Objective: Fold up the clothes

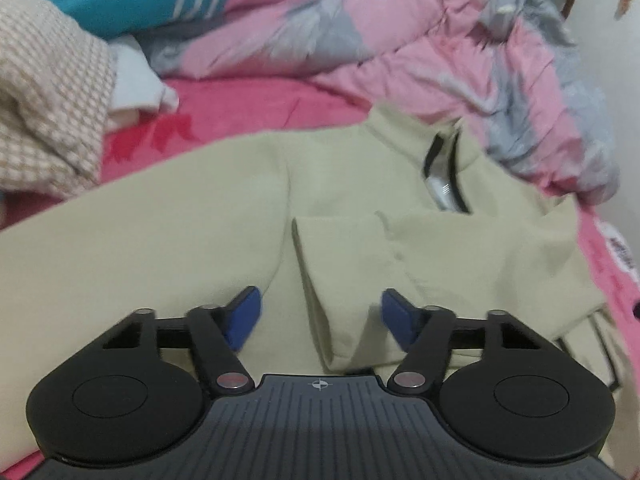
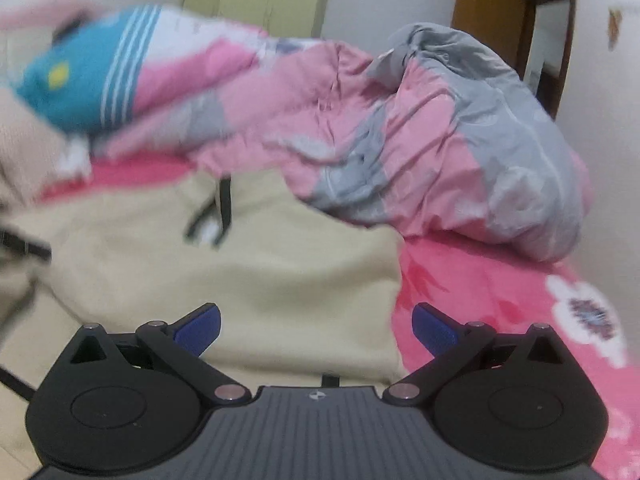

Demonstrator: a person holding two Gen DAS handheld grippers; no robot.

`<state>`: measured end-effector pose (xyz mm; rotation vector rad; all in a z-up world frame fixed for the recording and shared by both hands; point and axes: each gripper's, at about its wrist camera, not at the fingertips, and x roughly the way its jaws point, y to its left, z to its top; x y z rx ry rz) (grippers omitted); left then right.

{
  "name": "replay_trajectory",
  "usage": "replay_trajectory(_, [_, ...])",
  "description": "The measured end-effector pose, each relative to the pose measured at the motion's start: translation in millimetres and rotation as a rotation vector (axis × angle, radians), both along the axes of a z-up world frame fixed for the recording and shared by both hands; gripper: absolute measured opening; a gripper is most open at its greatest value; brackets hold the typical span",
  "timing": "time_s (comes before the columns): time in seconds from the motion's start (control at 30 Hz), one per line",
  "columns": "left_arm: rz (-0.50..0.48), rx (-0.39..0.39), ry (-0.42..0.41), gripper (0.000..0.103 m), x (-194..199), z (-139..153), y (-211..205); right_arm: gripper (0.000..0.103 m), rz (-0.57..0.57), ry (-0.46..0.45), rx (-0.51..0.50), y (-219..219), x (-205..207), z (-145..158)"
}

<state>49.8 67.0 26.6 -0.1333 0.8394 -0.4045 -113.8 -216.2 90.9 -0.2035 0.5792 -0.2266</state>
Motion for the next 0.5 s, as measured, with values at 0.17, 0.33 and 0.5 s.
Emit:
replay_trajectory(0.17, [-0.01,0.016,-0.062,0.044,-0.6,-6.9,-11.0,0.103,-0.07,-0.033,-0.14,14.6,1.7,-40.0])
replay_trajectory(0.33, [0.029,0.058,-0.138,0.002,-2.8,-6.4,-18.2,0.103,-0.221,-0.013,-0.088,-11.9,6.2,-65.0])
replay_trajectory(0.5, [0.088,0.015,-0.252,0.0,-17.9,17.7,-5.5,0.103,-0.327,-0.062,0.17,-55.7,-5.1,-64.7])
